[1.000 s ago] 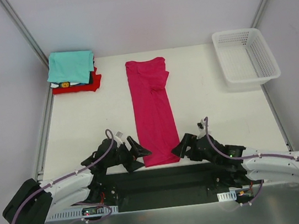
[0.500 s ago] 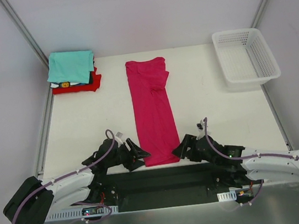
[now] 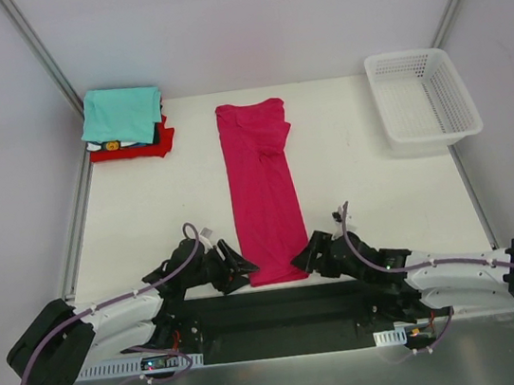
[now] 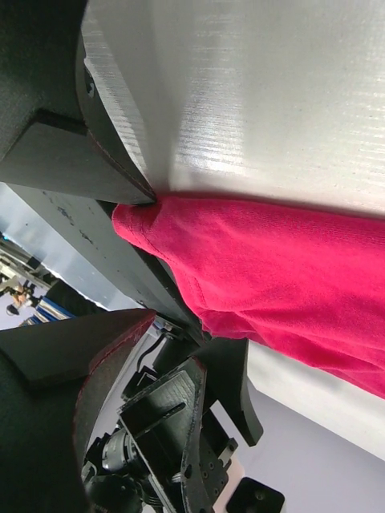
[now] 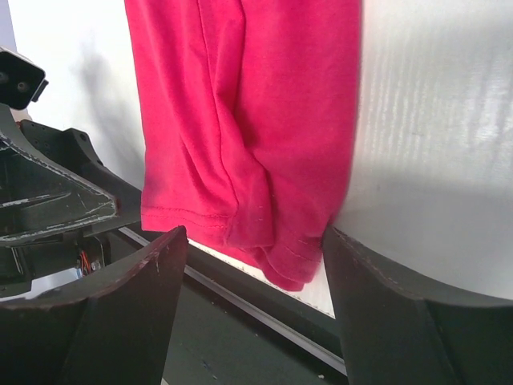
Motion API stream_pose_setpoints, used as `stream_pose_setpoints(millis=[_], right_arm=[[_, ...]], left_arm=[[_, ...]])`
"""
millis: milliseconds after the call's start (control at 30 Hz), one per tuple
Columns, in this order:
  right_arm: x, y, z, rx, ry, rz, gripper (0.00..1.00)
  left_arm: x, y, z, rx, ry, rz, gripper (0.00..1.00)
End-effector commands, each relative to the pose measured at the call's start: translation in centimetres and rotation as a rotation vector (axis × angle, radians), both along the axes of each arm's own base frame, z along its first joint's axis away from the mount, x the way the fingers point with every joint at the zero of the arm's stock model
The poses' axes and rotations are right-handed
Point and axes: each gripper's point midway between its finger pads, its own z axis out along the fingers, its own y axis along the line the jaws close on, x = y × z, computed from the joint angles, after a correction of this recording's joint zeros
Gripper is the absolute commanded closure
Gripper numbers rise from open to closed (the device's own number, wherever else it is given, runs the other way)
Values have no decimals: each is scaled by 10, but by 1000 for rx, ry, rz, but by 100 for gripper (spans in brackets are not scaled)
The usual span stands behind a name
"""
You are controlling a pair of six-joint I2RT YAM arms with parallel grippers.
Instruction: Fold and stack the t-shirts
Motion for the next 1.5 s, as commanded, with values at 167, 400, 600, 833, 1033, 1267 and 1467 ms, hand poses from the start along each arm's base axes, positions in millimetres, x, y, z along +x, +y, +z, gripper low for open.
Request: stream_pose_setpoints(millis=[167, 400, 600, 833, 1033, 1267, 1467], right_arm=[[0, 28, 13, 54, 0, 40, 32], [-2, 20, 13, 38, 0, 35, 34], [-4, 14, 15, 18, -7, 29, 50], [-6, 13, 17, 10, -6, 38, 74], [-7, 14, 13, 4, 7, 40, 91], [-9, 13, 11, 1, 17, 46, 100], [-16, 11, 16, 2, 21, 52, 100]], left_arm=[[3, -4, 4, -18, -16, 12, 54], [3, -5, 4, -20, -16, 11, 62], [5, -7, 7, -19, -20, 6, 62], [5, -8, 6, -13, -16, 2, 62], [5, -7, 6, -16, -17, 3, 62], [4, -8, 7, -21, -13, -4, 78], [-2, -7, 12, -23, -3, -15, 94]])
